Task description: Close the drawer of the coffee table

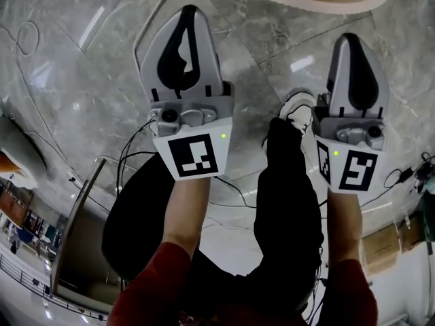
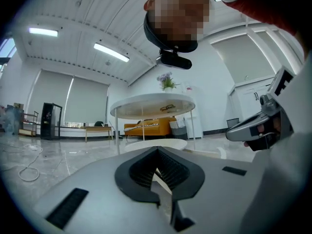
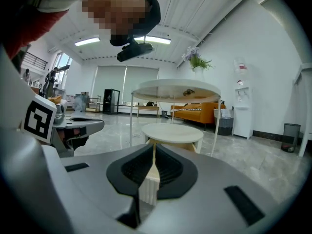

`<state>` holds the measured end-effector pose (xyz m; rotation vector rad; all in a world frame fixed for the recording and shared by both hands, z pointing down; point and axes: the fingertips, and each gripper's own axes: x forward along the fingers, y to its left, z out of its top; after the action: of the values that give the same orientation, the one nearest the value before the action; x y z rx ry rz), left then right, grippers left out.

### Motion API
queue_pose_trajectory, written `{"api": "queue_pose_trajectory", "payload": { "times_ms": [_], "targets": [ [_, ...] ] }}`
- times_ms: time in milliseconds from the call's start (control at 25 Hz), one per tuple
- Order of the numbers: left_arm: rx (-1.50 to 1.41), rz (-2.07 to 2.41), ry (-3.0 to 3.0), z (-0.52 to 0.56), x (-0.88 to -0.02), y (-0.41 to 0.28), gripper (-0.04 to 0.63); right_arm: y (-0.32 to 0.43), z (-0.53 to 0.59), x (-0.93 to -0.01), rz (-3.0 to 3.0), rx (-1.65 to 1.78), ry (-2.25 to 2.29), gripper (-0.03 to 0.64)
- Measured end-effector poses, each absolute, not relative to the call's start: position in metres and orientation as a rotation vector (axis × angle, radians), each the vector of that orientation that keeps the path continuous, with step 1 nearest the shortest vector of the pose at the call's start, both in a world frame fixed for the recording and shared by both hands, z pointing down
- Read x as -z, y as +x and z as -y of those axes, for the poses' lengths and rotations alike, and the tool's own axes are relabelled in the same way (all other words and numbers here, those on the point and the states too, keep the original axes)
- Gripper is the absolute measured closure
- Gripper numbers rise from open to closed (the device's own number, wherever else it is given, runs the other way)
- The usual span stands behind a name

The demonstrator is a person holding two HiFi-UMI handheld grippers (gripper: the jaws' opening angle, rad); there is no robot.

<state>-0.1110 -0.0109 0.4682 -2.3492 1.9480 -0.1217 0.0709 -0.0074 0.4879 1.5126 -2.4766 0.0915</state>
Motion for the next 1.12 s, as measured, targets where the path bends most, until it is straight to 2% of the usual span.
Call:
{"api": "queue_pose_trajectory", "payload": {
  "times_ms": [400,1120],
  "targets": [
    [0.044,-1.979,-2.339,0.010,-0.584,-0.104,0.583,0.082,0.003,-0.586,2.507,-0.055,1.571,0.589],
    [0.173,-1.885,-2.395,0.014,-0.608,-0.080,0.583,0.083,0.010,-0.605,2.514,-0.075,1.626,0.589]
  ]
}}
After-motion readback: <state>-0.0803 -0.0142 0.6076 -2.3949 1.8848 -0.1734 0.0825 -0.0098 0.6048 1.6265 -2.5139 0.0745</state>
